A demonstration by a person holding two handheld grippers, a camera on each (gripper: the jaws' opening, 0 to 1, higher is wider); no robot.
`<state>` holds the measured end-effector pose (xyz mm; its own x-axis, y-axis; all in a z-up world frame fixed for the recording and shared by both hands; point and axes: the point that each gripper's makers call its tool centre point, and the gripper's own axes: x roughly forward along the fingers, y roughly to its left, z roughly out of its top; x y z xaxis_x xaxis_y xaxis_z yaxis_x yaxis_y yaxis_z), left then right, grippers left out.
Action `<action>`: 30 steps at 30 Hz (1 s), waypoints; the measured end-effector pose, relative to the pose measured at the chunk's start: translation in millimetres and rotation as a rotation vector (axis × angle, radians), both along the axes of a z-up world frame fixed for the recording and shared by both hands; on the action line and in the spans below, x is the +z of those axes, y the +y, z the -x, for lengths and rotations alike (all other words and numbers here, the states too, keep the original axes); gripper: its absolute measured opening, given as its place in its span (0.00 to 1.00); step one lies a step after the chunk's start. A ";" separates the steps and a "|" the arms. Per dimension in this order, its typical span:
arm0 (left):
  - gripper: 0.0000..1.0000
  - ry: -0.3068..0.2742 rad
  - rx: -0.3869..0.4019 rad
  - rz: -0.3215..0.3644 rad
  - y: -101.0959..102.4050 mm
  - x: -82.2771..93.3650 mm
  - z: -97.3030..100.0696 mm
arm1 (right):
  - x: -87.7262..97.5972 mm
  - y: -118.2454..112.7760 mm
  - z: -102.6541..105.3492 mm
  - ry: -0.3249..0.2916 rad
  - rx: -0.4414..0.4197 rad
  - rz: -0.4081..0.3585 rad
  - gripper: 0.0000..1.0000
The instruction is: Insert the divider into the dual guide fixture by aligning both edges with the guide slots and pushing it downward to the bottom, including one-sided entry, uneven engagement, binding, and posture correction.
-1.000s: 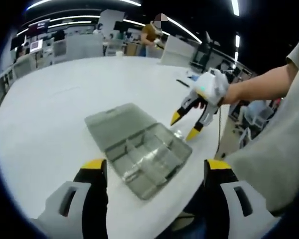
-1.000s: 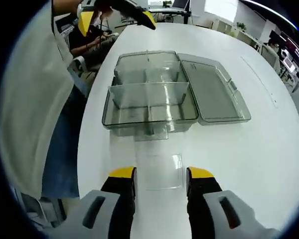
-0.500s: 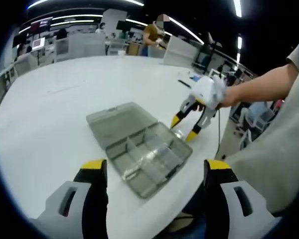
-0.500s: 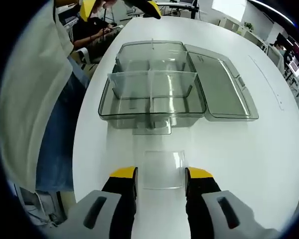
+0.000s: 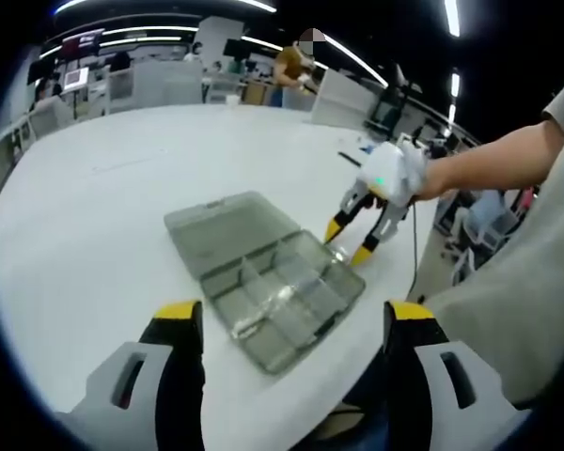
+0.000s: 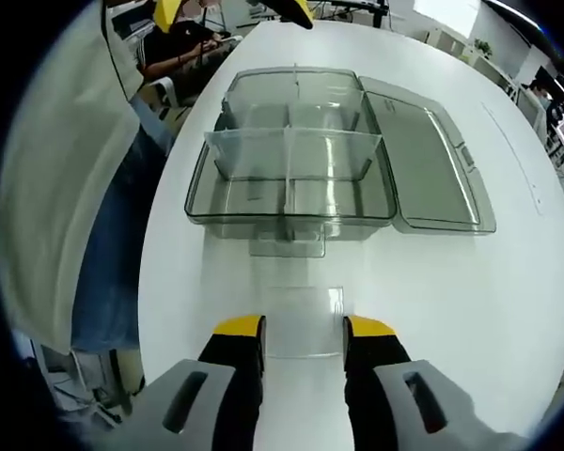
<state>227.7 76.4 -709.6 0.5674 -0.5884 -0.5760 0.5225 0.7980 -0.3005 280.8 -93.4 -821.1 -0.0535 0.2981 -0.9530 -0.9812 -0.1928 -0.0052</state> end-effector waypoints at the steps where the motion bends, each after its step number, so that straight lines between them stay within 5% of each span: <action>1: 0.76 0.000 0.000 0.000 0.0 -0.1 -0.1 | 0.2 0.1 0.1 0.001 0.004 0.006 0.28; 14: 0.75 -0.003 -0.008 0.009 -2.8 0.5 -4.8 | 6.0 -1.0 0.1 0.052 -0.088 0.022 0.27; 30: 0.73 0.005 -0.066 0.071 -33.1 5.0 -22.3 | 51.2 4.0 2.4 0.022 -0.154 -0.049 0.27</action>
